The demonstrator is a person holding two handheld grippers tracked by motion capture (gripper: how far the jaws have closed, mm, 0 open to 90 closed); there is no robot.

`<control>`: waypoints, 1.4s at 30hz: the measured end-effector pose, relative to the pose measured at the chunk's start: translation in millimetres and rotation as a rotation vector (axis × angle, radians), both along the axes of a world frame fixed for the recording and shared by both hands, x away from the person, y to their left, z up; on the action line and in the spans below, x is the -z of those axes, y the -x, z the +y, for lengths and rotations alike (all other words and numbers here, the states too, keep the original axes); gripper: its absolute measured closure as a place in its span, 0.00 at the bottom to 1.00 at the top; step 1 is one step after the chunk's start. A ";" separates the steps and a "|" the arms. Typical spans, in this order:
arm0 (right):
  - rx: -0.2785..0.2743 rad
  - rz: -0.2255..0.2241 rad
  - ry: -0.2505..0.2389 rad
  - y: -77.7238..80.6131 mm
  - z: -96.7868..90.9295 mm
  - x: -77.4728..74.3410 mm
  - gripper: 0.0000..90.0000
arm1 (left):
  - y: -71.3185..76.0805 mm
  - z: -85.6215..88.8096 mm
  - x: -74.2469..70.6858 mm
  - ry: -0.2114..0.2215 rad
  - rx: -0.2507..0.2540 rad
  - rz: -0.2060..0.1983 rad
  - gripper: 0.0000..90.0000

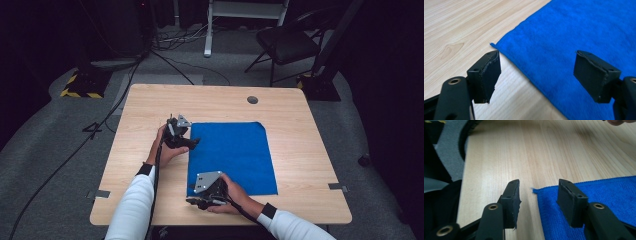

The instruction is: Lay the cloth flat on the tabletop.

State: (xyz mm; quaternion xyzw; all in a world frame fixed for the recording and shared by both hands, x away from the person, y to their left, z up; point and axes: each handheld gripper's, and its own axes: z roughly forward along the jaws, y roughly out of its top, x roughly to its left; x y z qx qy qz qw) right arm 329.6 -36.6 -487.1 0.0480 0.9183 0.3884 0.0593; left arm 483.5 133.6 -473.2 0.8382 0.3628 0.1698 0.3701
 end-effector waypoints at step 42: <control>0.087 -0.032 0.019 -1.0 3.7 8.7 0.98 | -45.2 -3.7 25.0 0.016 -0.079 0.081 0.67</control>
